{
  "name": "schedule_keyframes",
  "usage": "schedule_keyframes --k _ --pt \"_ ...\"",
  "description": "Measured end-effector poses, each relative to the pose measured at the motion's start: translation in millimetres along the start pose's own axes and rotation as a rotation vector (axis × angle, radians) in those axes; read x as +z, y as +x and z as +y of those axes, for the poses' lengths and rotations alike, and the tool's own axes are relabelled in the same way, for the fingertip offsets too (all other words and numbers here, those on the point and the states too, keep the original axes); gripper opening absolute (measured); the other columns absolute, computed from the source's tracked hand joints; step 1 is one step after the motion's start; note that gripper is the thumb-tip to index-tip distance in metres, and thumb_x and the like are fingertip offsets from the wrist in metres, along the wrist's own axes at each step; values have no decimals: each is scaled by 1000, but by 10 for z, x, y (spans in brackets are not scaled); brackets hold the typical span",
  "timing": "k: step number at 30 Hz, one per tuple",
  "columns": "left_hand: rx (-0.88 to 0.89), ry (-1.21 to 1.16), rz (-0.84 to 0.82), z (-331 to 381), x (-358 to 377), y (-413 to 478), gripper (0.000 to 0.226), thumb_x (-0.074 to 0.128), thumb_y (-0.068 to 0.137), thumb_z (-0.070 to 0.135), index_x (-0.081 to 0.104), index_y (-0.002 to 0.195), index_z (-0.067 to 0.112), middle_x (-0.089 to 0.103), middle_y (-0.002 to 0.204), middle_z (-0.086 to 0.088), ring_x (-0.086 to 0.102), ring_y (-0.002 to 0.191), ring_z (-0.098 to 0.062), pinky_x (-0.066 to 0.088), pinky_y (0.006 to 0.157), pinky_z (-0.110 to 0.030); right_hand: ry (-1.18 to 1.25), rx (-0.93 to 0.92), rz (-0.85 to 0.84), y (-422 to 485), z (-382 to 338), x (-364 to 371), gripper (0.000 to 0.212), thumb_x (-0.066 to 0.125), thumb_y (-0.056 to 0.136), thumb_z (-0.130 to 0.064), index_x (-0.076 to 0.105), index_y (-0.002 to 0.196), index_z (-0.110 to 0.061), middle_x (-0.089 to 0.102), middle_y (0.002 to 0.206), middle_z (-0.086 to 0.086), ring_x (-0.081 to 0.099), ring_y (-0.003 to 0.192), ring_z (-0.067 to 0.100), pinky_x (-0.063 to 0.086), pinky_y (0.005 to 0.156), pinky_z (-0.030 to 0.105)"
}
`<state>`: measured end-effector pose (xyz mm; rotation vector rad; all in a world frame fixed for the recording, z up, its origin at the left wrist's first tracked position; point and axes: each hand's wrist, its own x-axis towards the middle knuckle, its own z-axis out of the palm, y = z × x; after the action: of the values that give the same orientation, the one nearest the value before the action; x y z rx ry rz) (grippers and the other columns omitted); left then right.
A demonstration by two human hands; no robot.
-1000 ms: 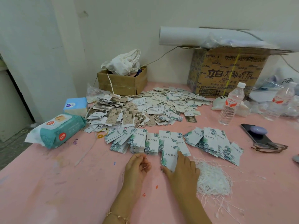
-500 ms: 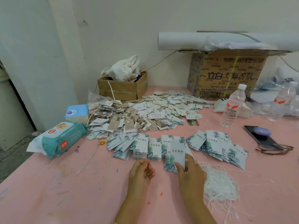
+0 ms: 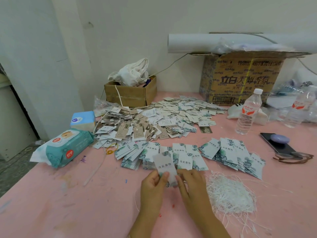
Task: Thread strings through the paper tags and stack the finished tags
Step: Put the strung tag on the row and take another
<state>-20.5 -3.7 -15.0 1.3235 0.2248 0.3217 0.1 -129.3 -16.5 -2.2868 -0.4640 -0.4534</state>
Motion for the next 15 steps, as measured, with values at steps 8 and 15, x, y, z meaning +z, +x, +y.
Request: schedule_keyframes --k 8,15 --pt "-97 -169 250 18 -108 87 13 60 94 14 69 100 22 76 84 7 68 70 -2 52 59 -24 -452 -58 129 111 -54 -27 50 92 52 -9 74 97 -22 72 95 -6 68 95 25 29 82 35" --pt "-125 -16 168 40 -72 32 19 58 90 22 71 95 35 75 80 10 67 70 -5 50 75 -37 -531 -14 -162 459 -151 287 58 56 93 -24 35 147 -27 36 153 -3 18 147 23 9 117 49"
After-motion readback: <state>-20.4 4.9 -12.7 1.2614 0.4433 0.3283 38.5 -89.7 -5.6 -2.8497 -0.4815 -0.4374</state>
